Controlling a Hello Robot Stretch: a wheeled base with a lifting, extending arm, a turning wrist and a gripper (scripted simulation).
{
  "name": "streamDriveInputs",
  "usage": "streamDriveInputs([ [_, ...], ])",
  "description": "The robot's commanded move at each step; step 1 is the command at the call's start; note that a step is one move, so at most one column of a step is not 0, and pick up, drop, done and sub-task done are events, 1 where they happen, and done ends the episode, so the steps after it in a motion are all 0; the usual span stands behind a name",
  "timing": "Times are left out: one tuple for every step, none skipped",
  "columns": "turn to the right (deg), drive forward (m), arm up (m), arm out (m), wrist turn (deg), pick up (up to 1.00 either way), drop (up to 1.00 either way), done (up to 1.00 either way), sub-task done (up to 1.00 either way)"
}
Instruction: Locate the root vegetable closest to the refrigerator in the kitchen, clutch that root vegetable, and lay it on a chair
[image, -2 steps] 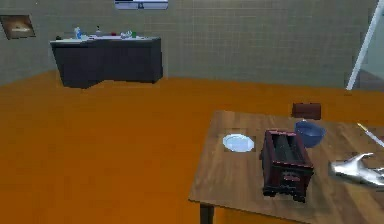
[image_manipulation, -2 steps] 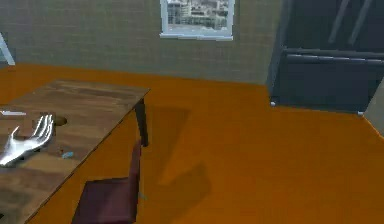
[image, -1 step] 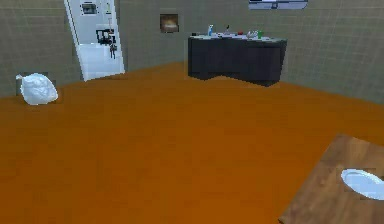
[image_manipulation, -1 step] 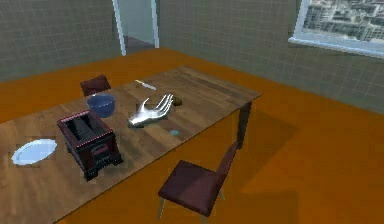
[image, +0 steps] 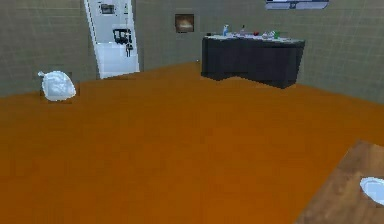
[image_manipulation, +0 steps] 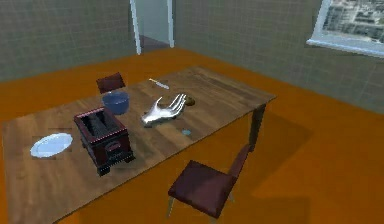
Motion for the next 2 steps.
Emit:
streamDriveInputs([
  [45.0,0.0,0.0,0.0,0.0,0.0,0.0,0.0,0.0],
  [45.0,0.0,0.0,0.0,0.0,0.0,0.0,0.0,0.0],
])
